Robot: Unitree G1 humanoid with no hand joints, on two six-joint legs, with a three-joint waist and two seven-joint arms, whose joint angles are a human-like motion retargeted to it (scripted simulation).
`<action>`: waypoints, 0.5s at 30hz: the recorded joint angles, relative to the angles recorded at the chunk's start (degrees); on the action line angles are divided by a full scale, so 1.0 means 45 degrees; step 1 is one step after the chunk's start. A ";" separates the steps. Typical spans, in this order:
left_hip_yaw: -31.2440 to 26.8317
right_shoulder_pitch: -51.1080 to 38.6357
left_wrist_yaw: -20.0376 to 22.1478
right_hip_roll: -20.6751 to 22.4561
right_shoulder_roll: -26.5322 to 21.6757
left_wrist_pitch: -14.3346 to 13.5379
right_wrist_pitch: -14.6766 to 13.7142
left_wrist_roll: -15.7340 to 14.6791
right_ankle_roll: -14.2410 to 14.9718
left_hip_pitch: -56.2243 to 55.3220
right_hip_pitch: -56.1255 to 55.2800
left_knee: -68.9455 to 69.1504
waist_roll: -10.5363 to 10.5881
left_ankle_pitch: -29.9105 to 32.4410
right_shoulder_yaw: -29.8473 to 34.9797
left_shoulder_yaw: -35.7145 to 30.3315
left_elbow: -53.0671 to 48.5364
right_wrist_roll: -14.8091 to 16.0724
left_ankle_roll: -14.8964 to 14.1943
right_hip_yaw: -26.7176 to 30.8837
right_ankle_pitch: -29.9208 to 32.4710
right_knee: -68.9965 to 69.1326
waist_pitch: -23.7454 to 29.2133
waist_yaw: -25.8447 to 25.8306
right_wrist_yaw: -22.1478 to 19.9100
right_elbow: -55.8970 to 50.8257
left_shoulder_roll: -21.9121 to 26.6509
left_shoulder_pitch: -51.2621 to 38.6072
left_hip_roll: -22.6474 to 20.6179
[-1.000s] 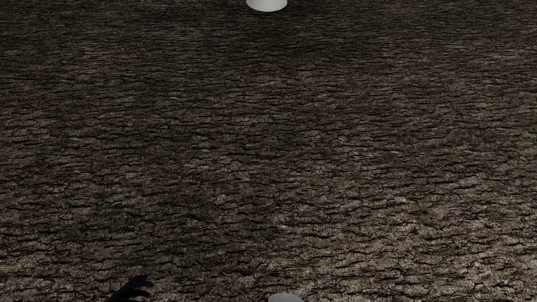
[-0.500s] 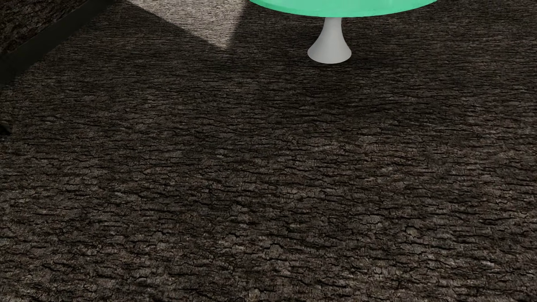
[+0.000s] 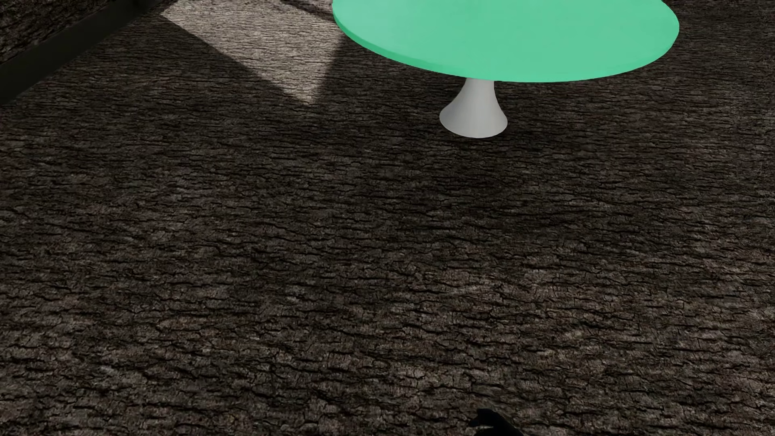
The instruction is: Approach the green table
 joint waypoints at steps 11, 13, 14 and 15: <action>0.0000 0.4491 0.0000 -0.0435 -0.0433 0.0000 0.0000 0.0000 0.0000 0.5778 -0.8310 -0.0130 -0.1536 -0.3247 0.1889 0.4275 -0.2912 0.0000 0.0000 0.0000 0.3956 0.7400 0.0348 -0.3963 0.0000 0.5906 0.2320 -0.3548 -0.1962; 0.0000 0.4946 0.0000 -0.0403 -0.0338 0.0000 0.0000 0.0000 0.0000 0.6754 -0.8440 -0.0473 -0.1728 -0.3929 0.1521 0.4424 -0.3610 0.0000 0.0000 0.0000 0.4139 0.3247 0.0270 -0.4593 0.0000 0.5318 0.2662 -0.3775 -0.2099; 0.0000 0.5176 0.0000 -0.0478 -0.0171 0.0000 0.0000 0.0000 0.0000 0.7148 -0.8389 -0.0612 -0.1860 -0.4341 0.1322 0.4458 -0.3967 0.0000 0.0000 0.0000 0.3666 0.1441 0.0151 -0.4856 0.0000 0.4907 0.2812 -0.3819 -0.2175; 0.0000 0.5366 0.0000 -0.0596 0.0067 0.0000 0.0000 0.0000 0.0000 0.7432 -0.8345 -0.0679 -0.1995 -0.4754 0.1134 0.4497 -0.4233 0.0000 0.0000 0.0000 0.2947 -0.0051 0.0000 -0.5058 0.0000 0.4547 0.2898 -0.3864 -0.2245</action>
